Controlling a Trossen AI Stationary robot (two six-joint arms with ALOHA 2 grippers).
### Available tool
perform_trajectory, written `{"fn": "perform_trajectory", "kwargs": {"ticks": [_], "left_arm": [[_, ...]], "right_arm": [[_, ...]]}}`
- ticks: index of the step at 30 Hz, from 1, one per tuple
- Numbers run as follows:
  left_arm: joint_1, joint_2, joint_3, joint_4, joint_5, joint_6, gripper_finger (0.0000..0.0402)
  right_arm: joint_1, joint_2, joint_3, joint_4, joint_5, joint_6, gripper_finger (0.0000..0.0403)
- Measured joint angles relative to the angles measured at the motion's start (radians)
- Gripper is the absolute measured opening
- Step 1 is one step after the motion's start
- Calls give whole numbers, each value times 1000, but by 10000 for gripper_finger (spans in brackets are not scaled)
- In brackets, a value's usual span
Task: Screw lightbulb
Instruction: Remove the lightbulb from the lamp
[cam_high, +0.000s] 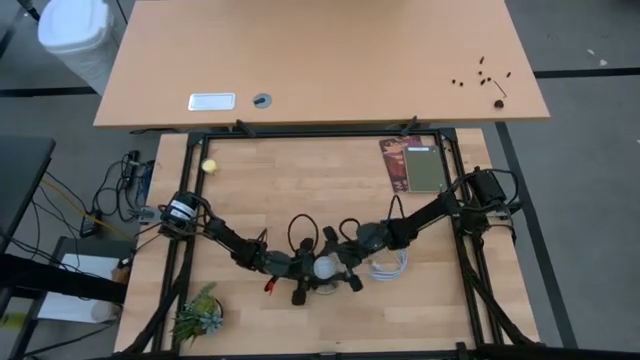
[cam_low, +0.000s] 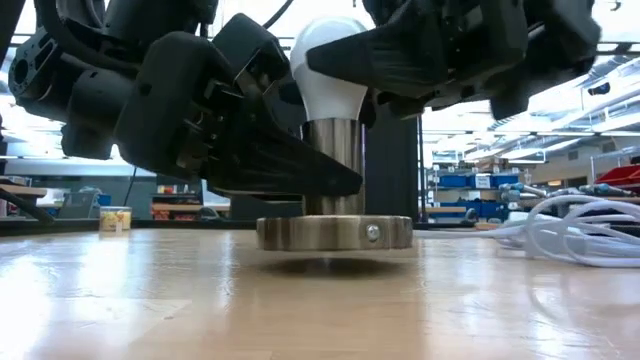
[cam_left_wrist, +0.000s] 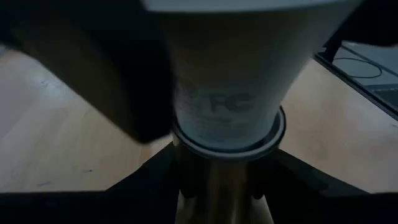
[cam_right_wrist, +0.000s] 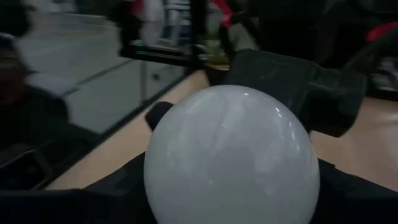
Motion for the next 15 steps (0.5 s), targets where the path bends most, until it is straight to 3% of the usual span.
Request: {"fn": "perform_trajectory", "kwargs": {"ticks": [3,6,12,15], "left_arm": [[2,0,0,8,-3,-3,188],[3,1,0,11,-16,-19,188],[3,3,-2,9,-55,-22,188],[3,3,-2,16,-63,-24,188]], "right_arm": [[-45,0,0,-1,-120,10,269],[-75,-1,1,-15,-138,35,277],[-87,-57,1,-180,-100,25,327],[-59,-108,1,-273,15,22,354]]}}
